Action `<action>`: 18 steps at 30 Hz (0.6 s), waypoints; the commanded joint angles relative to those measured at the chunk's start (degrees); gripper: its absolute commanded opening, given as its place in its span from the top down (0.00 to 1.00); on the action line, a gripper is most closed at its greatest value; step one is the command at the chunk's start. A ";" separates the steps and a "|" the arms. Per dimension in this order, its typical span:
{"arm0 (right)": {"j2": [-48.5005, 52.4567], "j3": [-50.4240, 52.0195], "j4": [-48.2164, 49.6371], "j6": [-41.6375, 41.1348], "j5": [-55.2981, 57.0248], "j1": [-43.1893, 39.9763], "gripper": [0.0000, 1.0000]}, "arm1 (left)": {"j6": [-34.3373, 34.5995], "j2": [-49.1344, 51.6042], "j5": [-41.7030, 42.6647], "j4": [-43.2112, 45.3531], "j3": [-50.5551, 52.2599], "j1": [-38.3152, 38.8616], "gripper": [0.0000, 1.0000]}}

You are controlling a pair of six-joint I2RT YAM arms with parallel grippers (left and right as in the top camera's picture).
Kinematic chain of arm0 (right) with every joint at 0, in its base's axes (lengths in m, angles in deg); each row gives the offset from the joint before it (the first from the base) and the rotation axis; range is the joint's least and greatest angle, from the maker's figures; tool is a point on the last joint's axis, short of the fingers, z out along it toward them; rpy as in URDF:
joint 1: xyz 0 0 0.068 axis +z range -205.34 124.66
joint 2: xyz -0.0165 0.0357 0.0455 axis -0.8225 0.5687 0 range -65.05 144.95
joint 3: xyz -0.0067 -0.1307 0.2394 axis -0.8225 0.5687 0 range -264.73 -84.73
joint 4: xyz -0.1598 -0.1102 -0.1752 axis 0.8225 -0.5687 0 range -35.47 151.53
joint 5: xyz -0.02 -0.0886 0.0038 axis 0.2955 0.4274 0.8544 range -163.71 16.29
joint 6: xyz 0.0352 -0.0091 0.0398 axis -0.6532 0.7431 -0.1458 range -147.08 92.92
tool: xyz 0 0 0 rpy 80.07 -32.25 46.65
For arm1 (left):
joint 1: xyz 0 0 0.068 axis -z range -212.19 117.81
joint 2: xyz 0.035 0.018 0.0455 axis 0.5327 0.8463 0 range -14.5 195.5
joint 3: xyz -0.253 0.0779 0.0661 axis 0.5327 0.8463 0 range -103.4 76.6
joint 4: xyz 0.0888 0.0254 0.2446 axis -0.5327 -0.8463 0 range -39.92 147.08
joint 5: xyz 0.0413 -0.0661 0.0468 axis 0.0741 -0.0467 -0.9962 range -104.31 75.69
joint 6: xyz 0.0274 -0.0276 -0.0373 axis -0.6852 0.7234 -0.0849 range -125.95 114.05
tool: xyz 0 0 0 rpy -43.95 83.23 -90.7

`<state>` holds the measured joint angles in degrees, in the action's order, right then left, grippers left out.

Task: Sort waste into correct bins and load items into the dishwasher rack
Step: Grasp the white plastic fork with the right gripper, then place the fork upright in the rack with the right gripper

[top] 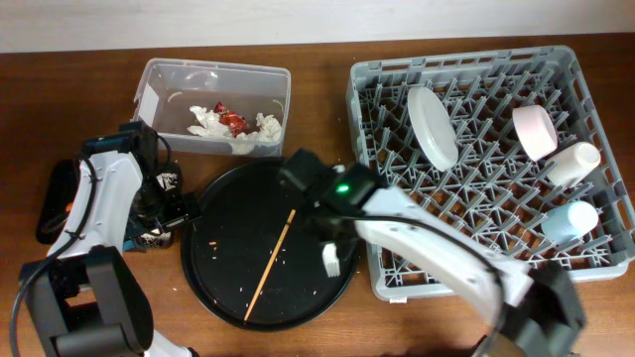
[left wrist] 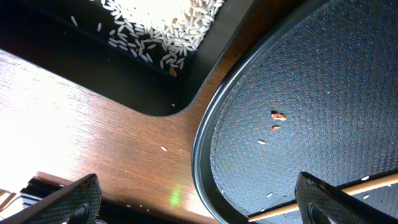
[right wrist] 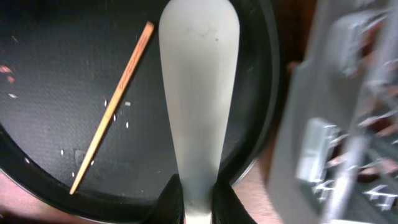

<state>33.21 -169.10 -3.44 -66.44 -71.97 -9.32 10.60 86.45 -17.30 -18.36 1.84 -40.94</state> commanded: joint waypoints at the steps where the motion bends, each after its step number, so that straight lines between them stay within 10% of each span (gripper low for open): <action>1: -4.00 -0.04 -4.09 6.12 6.47 -6.69 0.89 | 0.76 -0.46 0.46 -0.02 -0.50 -0.04 0.01; 18: -1.01 9.88 2.99 16.63 3.87 -18.67 0.88 | 0.76 -0.46 0.48 -0.04 -0.50 -0.04 0.01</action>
<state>32.09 -159.81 -1.47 -50.31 -67.75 -27.94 10.60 86.45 -17.30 -18.40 1.84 -40.94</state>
